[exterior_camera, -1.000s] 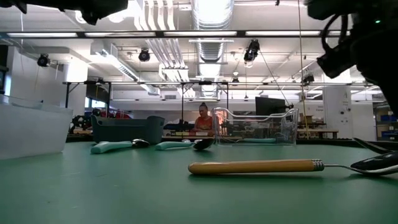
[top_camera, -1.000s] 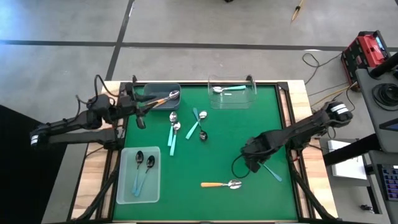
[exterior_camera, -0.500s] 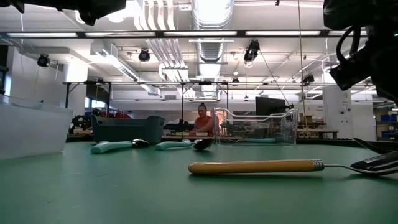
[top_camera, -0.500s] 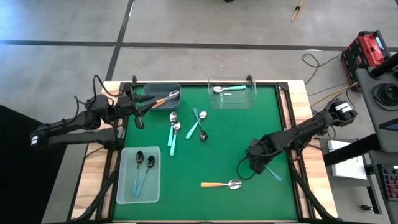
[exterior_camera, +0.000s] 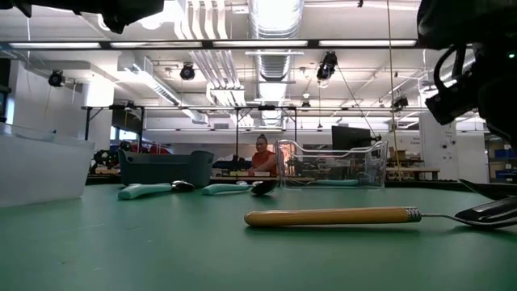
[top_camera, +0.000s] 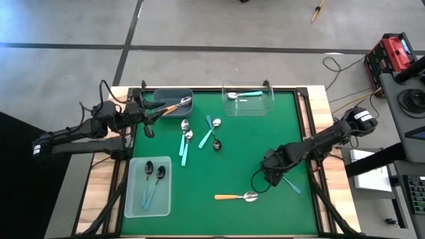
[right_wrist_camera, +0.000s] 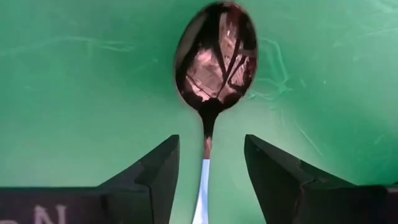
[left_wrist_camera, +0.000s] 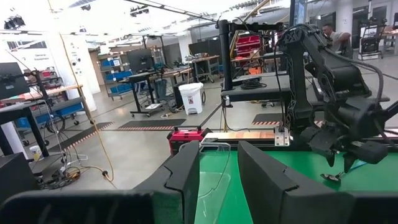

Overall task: Sort silverware by color (type)
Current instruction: Put the dark blue spoon into the white bin

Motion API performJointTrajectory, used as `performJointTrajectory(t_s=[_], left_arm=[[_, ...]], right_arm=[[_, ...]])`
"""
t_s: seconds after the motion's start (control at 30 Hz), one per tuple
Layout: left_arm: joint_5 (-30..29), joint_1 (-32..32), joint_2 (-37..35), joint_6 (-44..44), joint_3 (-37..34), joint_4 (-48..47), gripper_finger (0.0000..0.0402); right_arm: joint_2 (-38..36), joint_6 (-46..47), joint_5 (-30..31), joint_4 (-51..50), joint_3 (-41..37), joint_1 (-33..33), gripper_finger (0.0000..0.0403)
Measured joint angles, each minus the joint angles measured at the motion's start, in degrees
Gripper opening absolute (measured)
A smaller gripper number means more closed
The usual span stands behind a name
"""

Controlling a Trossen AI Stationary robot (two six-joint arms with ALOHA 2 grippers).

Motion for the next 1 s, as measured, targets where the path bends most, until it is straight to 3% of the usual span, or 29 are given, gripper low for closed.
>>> performJointTrajectory(t_s=[0.4,0.8,1.0], left_arm=[[0.0,0.0,0.1,0.0,0.0,0.0,0.0092],[0.0,0.0,0.4,0.0,0.0,0.0,0.0092],[0.2,0.0,0.9,-0.6,0.0,0.0,0.0092]], right_arm=[[8.0,-2.3,-0.4,3.1,0.2,1.7,0.0162],[8.3,-1.8,-0.5,5.7,0.1,1.8,0.002],[7.5,-2.1,-0.2,6.2,0.0,1.8,0.0015]])
